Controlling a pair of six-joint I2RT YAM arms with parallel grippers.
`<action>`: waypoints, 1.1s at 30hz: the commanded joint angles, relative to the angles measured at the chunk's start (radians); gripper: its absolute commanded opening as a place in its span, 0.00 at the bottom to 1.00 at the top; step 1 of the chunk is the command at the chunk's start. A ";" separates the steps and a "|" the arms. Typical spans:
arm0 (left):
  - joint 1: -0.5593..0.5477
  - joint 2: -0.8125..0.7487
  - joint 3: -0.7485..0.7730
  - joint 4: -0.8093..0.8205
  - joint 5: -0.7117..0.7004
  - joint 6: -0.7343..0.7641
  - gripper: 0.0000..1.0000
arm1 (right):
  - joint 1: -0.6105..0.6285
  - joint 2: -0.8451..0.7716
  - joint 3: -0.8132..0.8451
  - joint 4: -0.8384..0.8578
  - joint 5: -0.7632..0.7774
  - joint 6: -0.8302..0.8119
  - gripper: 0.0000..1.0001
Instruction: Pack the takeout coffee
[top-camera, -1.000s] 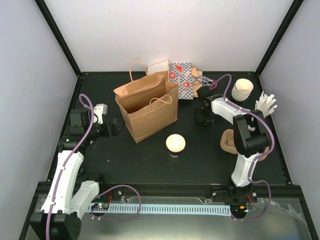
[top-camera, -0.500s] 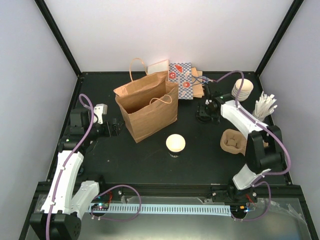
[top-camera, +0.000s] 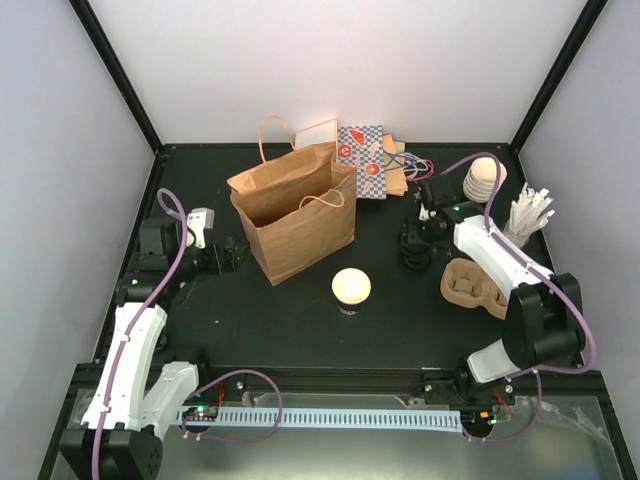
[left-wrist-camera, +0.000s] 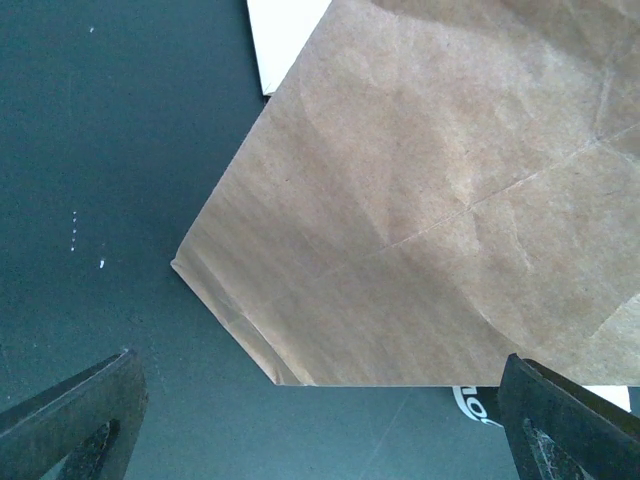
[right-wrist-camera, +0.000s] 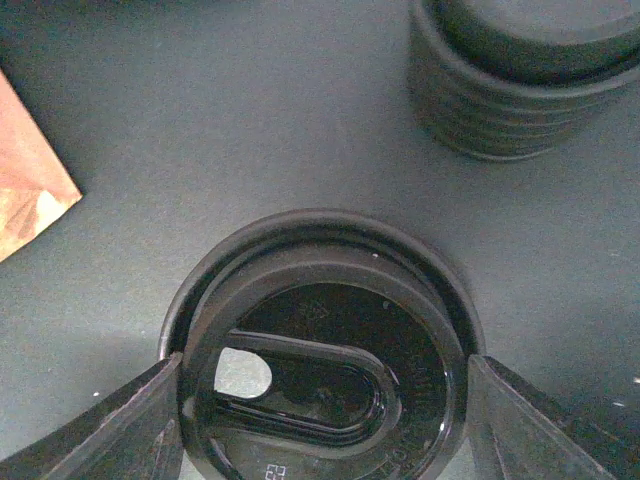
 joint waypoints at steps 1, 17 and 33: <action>-0.004 -0.020 -0.001 0.014 -0.006 0.004 0.99 | 0.029 -0.053 -0.001 0.004 0.127 0.006 0.63; -0.006 -0.027 -0.003 0.012 -0.018 -0.001 0.99 | 0.199 -0.220 0.013 -0.133 -0.133 -0.074 0.63; -0.008 -0.023 -0.001 0.011 -0.018 -0.003 0.99 | 0.551 -0.170 0.093 -0.236 -0.005 -0.035 0.62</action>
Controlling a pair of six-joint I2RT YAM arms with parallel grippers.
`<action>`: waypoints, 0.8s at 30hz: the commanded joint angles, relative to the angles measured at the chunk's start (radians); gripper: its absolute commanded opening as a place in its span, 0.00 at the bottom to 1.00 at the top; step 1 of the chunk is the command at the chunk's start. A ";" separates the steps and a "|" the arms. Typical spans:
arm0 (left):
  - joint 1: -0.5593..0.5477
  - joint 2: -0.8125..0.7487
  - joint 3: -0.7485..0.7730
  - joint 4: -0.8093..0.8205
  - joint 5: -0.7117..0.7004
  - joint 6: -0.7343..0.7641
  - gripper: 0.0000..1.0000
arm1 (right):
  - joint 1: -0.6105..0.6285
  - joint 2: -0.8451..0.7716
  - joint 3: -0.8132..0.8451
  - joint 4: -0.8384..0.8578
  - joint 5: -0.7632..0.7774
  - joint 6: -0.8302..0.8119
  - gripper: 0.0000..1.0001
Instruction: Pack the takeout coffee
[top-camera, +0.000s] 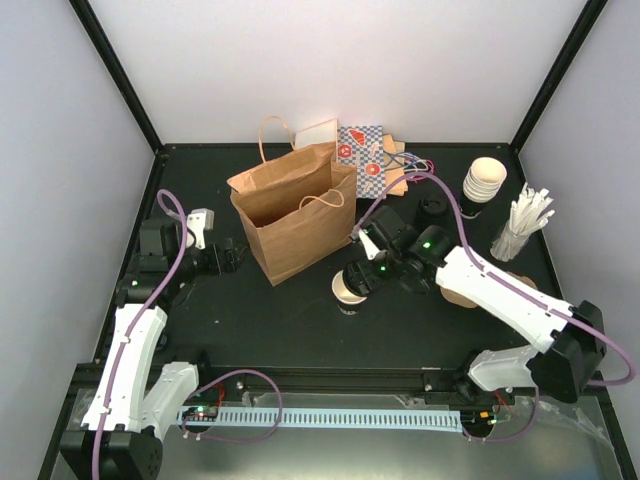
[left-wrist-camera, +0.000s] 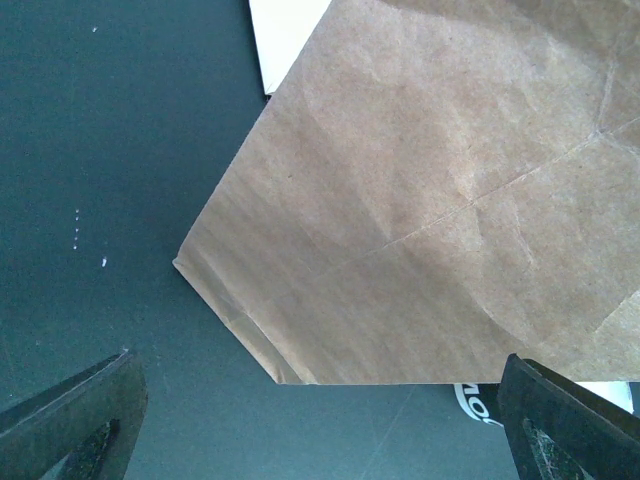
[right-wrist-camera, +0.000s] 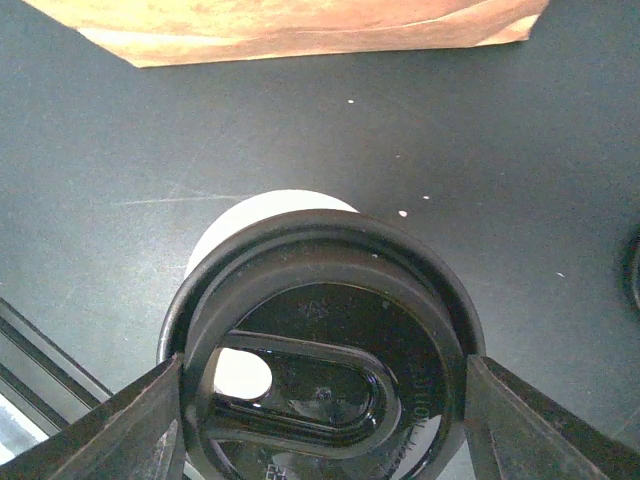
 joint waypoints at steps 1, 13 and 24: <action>-0.007 -0.010 0.006 0.011 -0.014 -0.002 0.99 | 0.071 0.057 0.061 -0.046 0.082 0.022 0.62; -0.009 -0.003 0.004 0.012 -0.014 -0.002 0.99 | 0.123 0.140 0.090 -0.040 0.137 0.035 0.62; -0.008 0.001 0.005 0.011 -0.012 -0.002 0.99 | 0.145 0.192 0.116 -0.040 0.150 0.026 0.62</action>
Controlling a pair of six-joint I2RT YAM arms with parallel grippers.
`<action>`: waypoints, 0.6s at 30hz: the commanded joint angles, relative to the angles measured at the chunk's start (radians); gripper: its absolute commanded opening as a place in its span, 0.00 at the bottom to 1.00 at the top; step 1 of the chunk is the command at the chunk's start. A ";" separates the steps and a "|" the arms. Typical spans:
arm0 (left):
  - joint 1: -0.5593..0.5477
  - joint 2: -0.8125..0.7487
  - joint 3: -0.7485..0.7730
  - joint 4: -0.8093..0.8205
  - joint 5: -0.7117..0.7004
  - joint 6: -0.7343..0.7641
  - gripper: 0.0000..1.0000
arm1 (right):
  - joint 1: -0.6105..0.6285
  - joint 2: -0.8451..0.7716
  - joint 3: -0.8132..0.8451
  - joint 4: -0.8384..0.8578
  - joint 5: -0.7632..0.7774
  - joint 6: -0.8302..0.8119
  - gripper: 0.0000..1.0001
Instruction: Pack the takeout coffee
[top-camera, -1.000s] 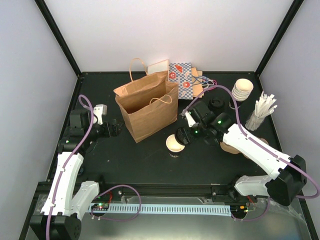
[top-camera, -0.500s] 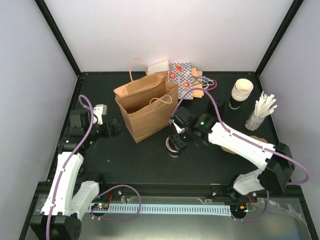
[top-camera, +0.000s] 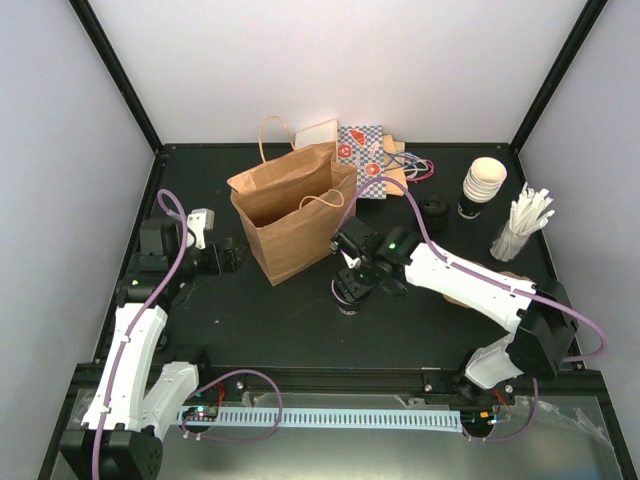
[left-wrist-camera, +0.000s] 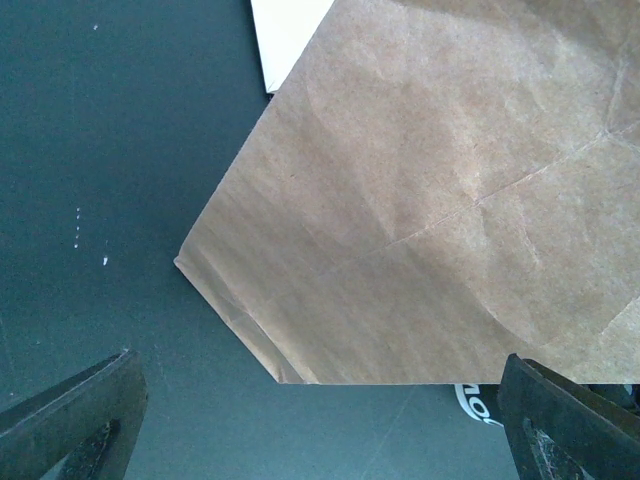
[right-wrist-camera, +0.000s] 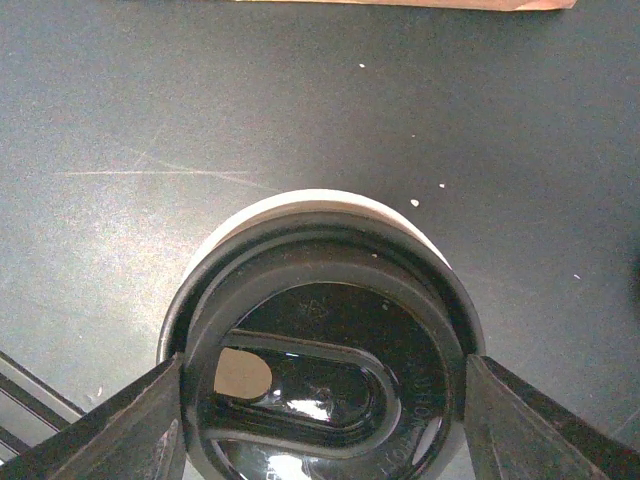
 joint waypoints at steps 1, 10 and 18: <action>-0.007 0.000 0.005 0.012 -0.010 -0.002 0.99 | 0.018 0.023 0.041 -0.001 0.031 0.003 0.63; -0.008 0.006 0.004 0.012 -0.009 -0.002 0.99 | 0.041 0.057 0.067 -0.019 0.068 -0.005 0.63; -0.008 0.006 0.007 0.008 -0.005 -0.008 0.99 | 0.050 0.095 0.085 -0.041 0.074 -0.015 0.63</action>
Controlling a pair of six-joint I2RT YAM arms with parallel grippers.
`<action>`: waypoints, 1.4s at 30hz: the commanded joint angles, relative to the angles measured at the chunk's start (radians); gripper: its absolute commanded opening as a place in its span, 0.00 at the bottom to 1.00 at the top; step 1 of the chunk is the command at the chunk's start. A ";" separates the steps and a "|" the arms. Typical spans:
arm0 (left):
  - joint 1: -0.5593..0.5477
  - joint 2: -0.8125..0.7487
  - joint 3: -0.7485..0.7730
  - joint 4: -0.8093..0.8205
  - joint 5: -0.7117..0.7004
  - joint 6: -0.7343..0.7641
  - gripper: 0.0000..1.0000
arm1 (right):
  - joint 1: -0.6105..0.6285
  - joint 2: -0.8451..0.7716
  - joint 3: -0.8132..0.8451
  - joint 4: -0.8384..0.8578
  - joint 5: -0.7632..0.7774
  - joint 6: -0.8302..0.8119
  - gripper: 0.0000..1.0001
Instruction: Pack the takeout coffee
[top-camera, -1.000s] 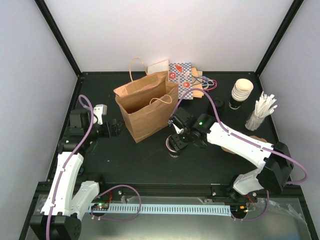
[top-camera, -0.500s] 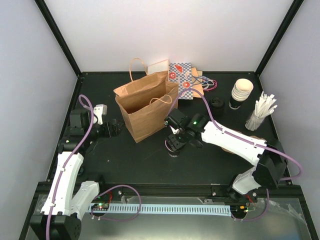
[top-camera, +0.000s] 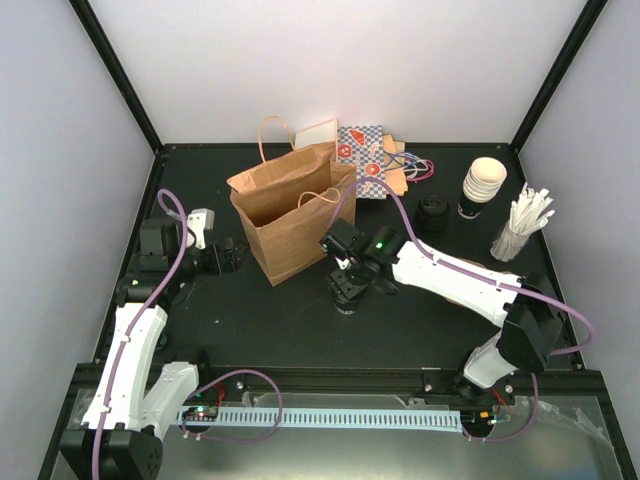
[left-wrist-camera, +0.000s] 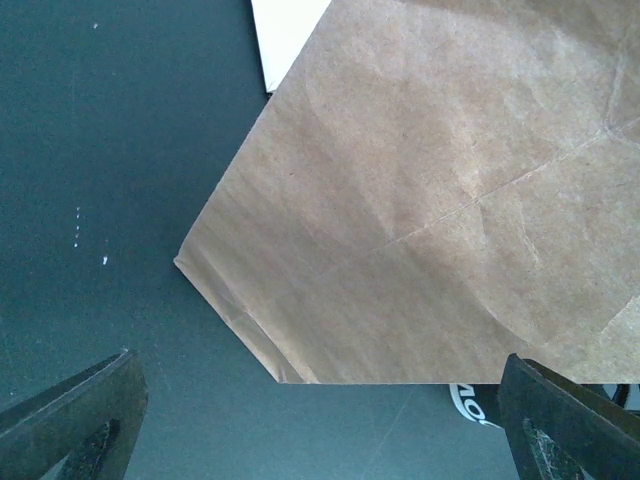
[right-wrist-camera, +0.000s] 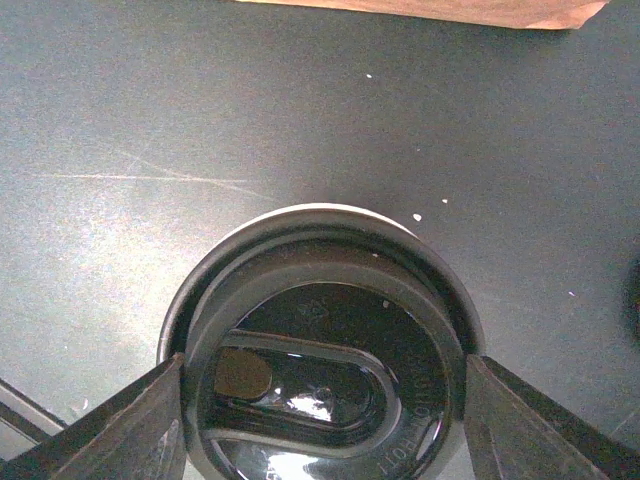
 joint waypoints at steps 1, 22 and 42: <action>-0.010 0.001 0.011 0.002 -0.001 -0.010 0.99 | 0.010 0.033 0.027 -0.025 0.023 -0.009 0.63; -0.239 -0.322 -0.238 0.061 0.238 -0.538 0.90 | 0.024 0.082 -0.010 0.006 -0.012 -0.047 0.64; -0.695 -0.070 -0.313 0.465 0.048 -0.733 0.88 | 0.028 -0.062 -0.242 0.073 -0.136 -0.085 0.63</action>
